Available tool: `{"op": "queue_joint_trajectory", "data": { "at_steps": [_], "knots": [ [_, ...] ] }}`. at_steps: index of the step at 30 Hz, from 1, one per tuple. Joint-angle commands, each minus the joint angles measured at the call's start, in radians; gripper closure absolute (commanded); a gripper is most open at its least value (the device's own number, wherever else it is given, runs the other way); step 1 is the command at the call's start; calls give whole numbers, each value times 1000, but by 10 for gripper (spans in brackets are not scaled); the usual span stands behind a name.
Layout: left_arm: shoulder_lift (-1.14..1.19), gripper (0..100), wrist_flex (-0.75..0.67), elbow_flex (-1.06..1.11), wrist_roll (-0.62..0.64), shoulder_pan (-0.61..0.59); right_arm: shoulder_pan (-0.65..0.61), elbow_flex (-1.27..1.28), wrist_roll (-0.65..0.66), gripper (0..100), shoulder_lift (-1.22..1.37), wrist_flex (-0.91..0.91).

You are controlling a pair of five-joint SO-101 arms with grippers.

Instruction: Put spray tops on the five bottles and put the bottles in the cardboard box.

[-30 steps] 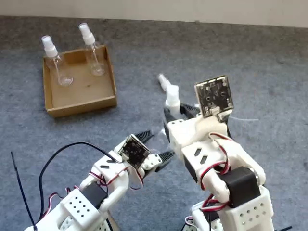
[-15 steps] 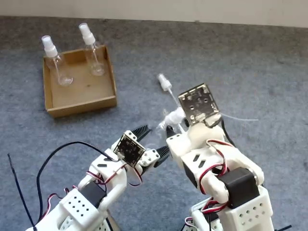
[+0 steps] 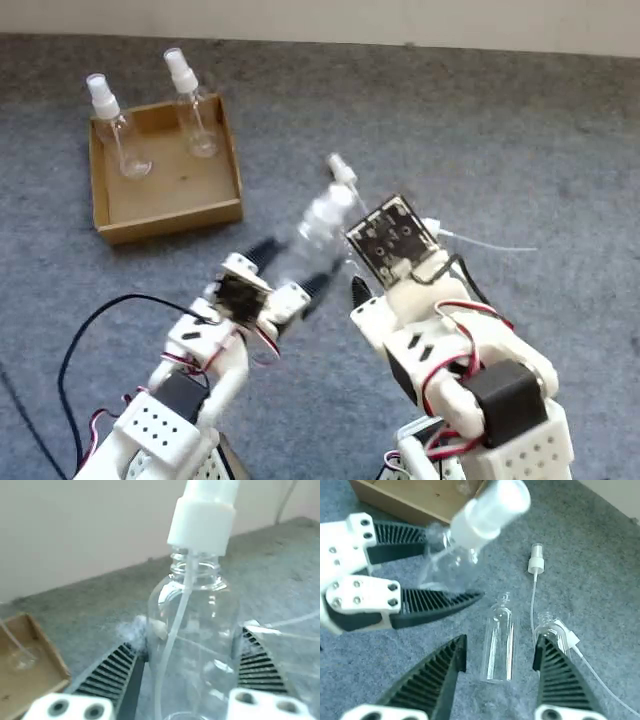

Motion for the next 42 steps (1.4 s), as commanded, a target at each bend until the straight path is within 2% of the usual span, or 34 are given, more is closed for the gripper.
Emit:
{"op": "queue_joint_trajectory", "data": {
  "at_steps": [1, 4, 7, 10, 12, 13, 17, 22, 29, 32, 38, 42],
  "knots": [
    [-183, 840, -35, -7, -3, -134, -8, 51, 17, 803, -97, -21],
    [-335, 840, -8, 18, -2, -199, -8, 189, 17, 804, -160, -110],
    [-443, 840, 138, 5, 51, -229, -8, 343, 17, 812, -222, -214],
    [-406, 840, 261, -12, 193, -237, -8, 470, 17, 891, -274, -305],
    [-398, 840, 284, -18, 236, -239, -8, 532, 17, 966, -302, -364],
    [-398, 840, 284, -18, 241, -236, -8, 559, 17, 997, -314, -398],
    [-397, 840, 288, -5, 244, -206, -8, 679, -5, 993, -361, -529],
    [-395, 840, 331, 16, 244, -90, -53, 829, -183, 993, -437, -671],
    [-397, 840, 331, 16, 245, -47, -188, 966, -195, 993, -599, -677],
    [-397, 840, 333, 16, 247, -15, -196, 1004, -195, 993, -674, -676],
    [-387, 840, 334, 16, 247, 114, -191, 1035, -195, 993, -668, -676],
    [-397, 840, 394, 16, 245, 154, -188, 1050, -195, 993, -668, -676]
  ]
}}
